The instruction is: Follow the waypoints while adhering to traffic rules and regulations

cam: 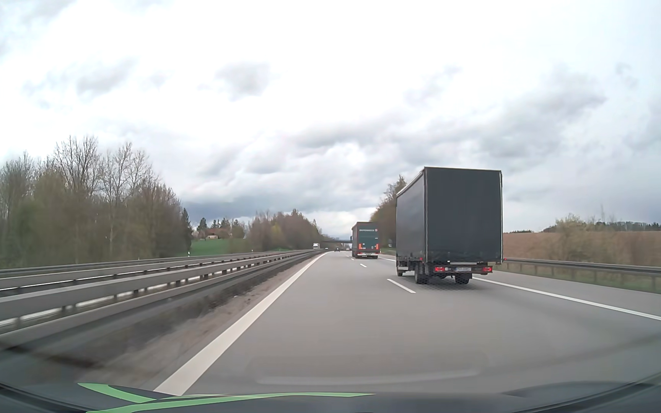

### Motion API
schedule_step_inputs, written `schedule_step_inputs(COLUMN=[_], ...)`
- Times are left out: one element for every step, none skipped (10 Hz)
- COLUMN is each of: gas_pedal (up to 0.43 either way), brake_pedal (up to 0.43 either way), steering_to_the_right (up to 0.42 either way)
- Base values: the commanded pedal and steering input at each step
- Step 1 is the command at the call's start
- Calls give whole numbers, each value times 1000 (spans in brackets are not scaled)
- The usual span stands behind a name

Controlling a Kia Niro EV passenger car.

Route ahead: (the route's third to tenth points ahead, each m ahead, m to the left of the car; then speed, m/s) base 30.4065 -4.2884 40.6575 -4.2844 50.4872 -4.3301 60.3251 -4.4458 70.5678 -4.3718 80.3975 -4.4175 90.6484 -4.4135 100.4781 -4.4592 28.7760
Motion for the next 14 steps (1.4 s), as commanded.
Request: schedule_step_inputs(gas_pedal=[287,287,287,287,287,287,287,287,299,299,299,299,299,299], brake_pedal=[0,0,0,0,0,0,0,0,0,0,0,0,0,0], steering_to_the_right=[0,0,0,0,0,0,0,1,1,1,1,1,1,1])
